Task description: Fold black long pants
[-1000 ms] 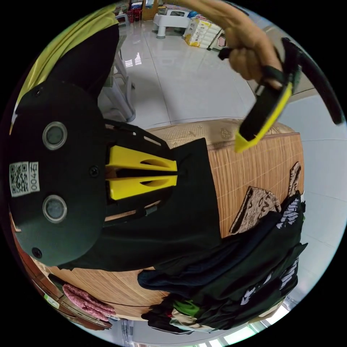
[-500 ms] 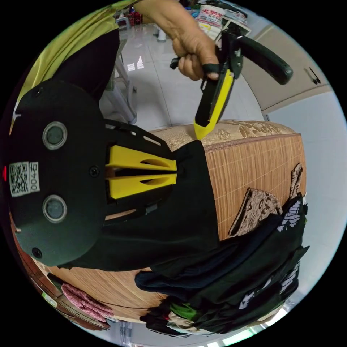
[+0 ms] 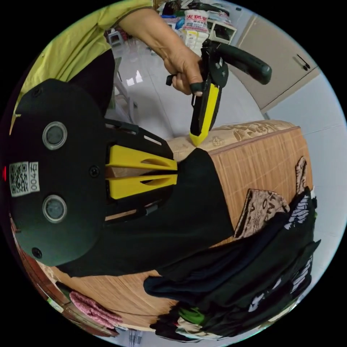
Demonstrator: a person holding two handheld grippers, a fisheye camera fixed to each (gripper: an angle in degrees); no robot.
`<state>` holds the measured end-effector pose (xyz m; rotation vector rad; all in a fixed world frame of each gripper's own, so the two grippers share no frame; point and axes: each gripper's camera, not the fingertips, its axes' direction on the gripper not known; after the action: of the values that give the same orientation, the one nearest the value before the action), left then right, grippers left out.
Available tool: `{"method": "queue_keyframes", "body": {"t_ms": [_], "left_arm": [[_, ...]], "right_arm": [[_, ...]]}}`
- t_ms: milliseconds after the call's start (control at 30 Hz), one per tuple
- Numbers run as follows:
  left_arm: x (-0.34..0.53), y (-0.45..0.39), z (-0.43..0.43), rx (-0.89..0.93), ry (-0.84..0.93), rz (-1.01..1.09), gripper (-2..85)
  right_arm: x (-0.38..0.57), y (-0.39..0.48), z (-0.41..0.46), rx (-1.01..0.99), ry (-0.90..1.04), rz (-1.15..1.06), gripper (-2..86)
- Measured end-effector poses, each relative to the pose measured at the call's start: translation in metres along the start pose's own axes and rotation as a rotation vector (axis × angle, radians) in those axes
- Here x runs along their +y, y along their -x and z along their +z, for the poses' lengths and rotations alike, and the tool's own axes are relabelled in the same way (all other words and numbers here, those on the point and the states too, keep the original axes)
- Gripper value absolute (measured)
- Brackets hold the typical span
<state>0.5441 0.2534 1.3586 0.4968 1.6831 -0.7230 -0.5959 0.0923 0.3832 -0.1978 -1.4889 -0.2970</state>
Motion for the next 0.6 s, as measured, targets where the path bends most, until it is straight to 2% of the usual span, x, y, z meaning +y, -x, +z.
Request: {"method": "queue_keyframes", "body": {"t_ms": [67,133,300,433,500,567,600], "left_arm": [[0.007,-0.002,0.0,-0.016,-0.006,-0.018,0.1],[0.017,-0.01,-0.002,-0.049,-0.038,-0.021,0.1],[0.025,-0.058,-0.002,-0.115,-0.102,0.067,0.1],[0.018,-0.128,0.026,-0.122,-0.1,0.21,0.1],[0.015,-0.161,0.048,-0.106,-0.081,0.265,0.1],[0.012,-0.193,0.075,-0.082,-0.05,0.308,0.1],[0.011,-0.215,0.095,-0.073,-0.025,0.328,0.1]], "right_arm": [[0.031,-0.011,-0.039,-0.09,-0.104,0.037,2.1],[0.063,-0.027,-0.071,-0.094,-0.17,0.125,2.3],[0.205,-0.089,-0.15,0.085,-0.264,0.429,2.9],[0.388,-0.149,-0.212,0.267,-0.237,0.782,5.2],[0.48,-0.172,-0.244,0.256,-0.265,0.98,5.7],[0.611,-0.193,-0.29,0.174,-0.413,1.277,7.3],[0.644,-0.196,-0.301,0.148,-0.463,1.348,7.7]]}}
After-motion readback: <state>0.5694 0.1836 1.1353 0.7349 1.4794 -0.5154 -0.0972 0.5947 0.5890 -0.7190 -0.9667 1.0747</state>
